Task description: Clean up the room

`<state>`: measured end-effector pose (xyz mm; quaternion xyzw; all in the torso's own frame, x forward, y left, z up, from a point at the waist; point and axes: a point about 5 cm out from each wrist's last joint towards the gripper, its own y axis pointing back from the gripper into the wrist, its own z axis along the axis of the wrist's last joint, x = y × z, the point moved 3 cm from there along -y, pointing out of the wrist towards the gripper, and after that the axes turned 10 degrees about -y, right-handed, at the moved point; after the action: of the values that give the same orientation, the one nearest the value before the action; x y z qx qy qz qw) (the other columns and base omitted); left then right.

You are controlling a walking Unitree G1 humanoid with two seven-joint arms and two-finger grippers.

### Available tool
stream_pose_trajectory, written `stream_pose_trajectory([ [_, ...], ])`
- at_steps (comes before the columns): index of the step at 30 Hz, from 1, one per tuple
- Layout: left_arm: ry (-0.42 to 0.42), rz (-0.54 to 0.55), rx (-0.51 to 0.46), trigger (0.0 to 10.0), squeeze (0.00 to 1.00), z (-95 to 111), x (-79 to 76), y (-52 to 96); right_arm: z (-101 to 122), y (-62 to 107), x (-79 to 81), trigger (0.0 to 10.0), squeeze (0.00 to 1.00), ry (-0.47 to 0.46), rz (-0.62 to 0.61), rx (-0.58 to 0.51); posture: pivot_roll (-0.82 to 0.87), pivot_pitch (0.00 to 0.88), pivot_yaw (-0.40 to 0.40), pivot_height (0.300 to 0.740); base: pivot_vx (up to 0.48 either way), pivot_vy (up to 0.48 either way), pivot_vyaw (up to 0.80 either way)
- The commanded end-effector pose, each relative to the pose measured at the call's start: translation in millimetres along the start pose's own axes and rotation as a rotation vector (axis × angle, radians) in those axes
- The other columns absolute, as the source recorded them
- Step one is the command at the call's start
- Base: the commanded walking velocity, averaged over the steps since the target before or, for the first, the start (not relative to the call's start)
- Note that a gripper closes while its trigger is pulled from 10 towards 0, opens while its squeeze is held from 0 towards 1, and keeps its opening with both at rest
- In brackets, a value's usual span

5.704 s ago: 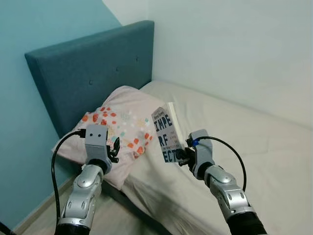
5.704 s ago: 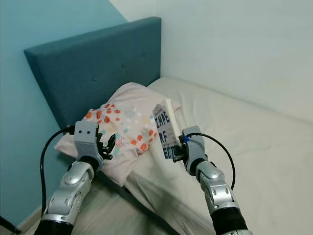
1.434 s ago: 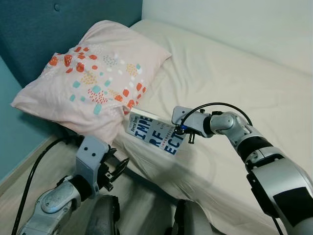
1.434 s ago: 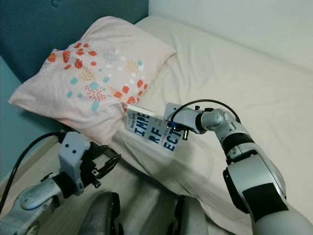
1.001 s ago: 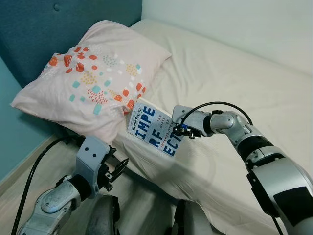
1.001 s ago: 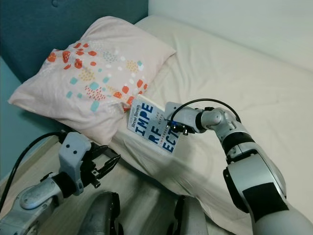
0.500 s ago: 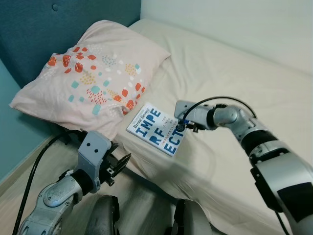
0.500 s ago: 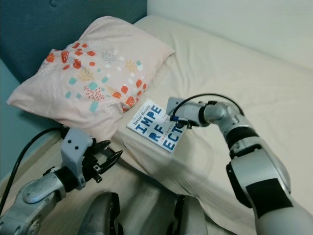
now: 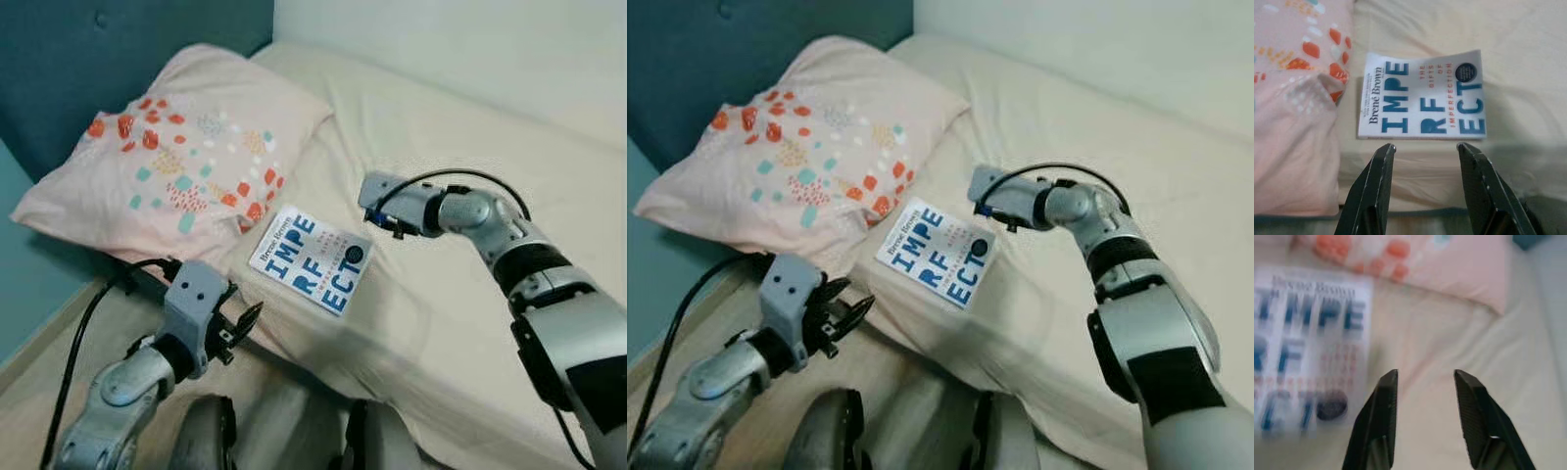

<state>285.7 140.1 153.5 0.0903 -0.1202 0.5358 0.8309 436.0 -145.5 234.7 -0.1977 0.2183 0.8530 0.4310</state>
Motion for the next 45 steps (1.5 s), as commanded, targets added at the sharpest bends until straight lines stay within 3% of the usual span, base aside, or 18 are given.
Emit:
stream_pose_trajectory([
  [1,0.017,0.024,0.019,10.0,0.00,-6.7,0.6,1.0,-7.8,2.2,-0.8,10.0,0.00,-0.070,-0.029,-0.005,0.13,0.141,-0.134,0.601,0.000,0.000,0.00],
  [2,0.065,0.059,0.018,10.0,0.00,-11.0,0.0,-4.2,-19.1,-3.9,16.0,10.0,0.00,-0.277,-0.089,-0.090,0.09,0.070,-0.105,0.601,0.000,0.000,0.00],
  [4,0.065,0.059,0.018,10.0,0.00,-11.0,0.0,-4.2,-19.1,-3.9,16.0,10.0,0.00,-0.277,-0.089,-0.090,0.09,0.070,-0.105,0.601,0.000,0.000,0.00],
  [5,0.092,0.064,0.009,10.0,0.00,-13.8,-3.3,-9.2,-37.5,-7.1,38.6,10.0,0.00,-0.415,-0.139,-0.124,0.07,0.042,-0.084,0.601,0.000,0.000,0.00],
  [6,0.092,0.064,0.009,10.0,0.00,-13.8,-3.3,-9.2,-37.5,-7.1,38.6,10.0,0.00,-0.415,-0.139,-0.124,0.07,0.042,-0.084,0.601,0.000,0.000,0.00],
  [8,0.109,0.049,0.000,10.0,0.00,-17.7,-9.9,-16.9,-64.4,-5.2,77.0,10.0,0.00,-0.536,-0.212,-0.134,0.05,0.004,-0.060,0.601,0.000,0.000,0.00],
  [9,0.109,0.049,0.000,10.0,0.00,-17.7,-9.9,-16.9,-64.4,-5.2,77.0,10.0,0.00,-0.536,-0.212,-0.134,0.05,0.004,-0.060,0.601,0.000,0.000,0.00],
  [11,0.084,0.050,0.013,10.0,0.00,-22.9,-12.6,-24.4,-80.0,8.7,109.0,10.0,0.00,-0.604,-0.334,-0.161,0.03,0.000,-0.050,0.601,0.000,0.000,0.00],
  [12,0.084,0.050,0.013,10.0,0.00,-22.9,-12.6,-24.4,-80.0,8.7,109.0,10.0,0.00,-0.604,-0.334,-0.161,0.03,0.000,-0.050,0.601,0.000,0.000,0.00],
  [14,0.074,0.063,0.016,10.0,0.00,-24.3,-14.2,-31.3,-93.0,27.8,127.3,10.0,0.00,-0.693,-0.452,-0.181,0.03,0.000,-0.045,0.601,0.000,0.000,0.00],
  [26,0.033,0.152,0.129,10.0,0.00,-47.1,-14.8,-43.2,-115.6,51.1,141.6,10.0,0.00,-0.776,-0.557,-0.097,0.00,0.000,-0.036,0.631,0.000,0.000,0.00],
  [30,0.027,0.182,0.144,10.0,0.00,-51.3,-11.8,-44.7,-113.8,57.0,143.8,10.0,0.00,-0.789,-0.576,-0.074,0.00,0.000,-0.035,0.646,0.000,0.000,0.00],
  [45,0.020,0.192,0.092,10.0,0.00,-44.0,-11.0,-50.5,-102.0,59.4,144.1,10.0,0.00,-0.811,-0.592,-0.074,0.00,0.000,-0.021,0.706,0.000,0.000,0.00],
])
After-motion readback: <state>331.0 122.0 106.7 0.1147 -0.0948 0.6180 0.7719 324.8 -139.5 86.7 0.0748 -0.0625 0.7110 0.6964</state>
